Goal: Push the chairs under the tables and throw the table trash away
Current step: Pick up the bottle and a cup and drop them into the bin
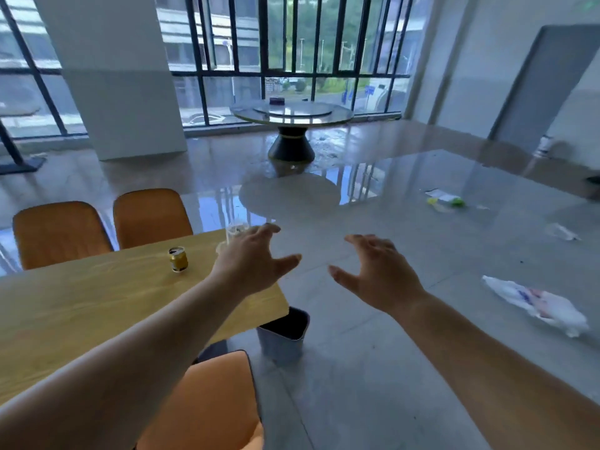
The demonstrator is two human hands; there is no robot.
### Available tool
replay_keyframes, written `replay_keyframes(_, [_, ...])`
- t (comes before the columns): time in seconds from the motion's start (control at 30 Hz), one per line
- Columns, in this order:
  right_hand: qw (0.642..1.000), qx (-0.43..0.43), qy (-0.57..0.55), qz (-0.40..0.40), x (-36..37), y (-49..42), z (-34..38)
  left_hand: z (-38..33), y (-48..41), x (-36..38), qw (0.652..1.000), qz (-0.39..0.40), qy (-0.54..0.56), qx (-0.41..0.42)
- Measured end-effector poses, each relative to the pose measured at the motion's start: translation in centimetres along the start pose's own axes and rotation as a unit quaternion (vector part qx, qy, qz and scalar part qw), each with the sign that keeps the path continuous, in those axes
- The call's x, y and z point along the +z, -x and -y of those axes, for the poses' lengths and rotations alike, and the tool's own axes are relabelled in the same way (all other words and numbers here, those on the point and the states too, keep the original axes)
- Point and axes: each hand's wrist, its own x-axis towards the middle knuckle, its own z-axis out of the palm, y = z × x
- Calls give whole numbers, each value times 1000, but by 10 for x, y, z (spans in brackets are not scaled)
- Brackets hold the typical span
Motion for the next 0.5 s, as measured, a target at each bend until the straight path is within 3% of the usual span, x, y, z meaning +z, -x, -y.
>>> replay_keyframes(0.27, [998, 1, -56, 4, -66, -78, -177, -154, -122, 63, 999, -4, -32, 38])
replay_keyframes(0.5, [990, -132, -53, -16, -73, -196, -193, -180, -208, 72, 998, -56, -30, 22])
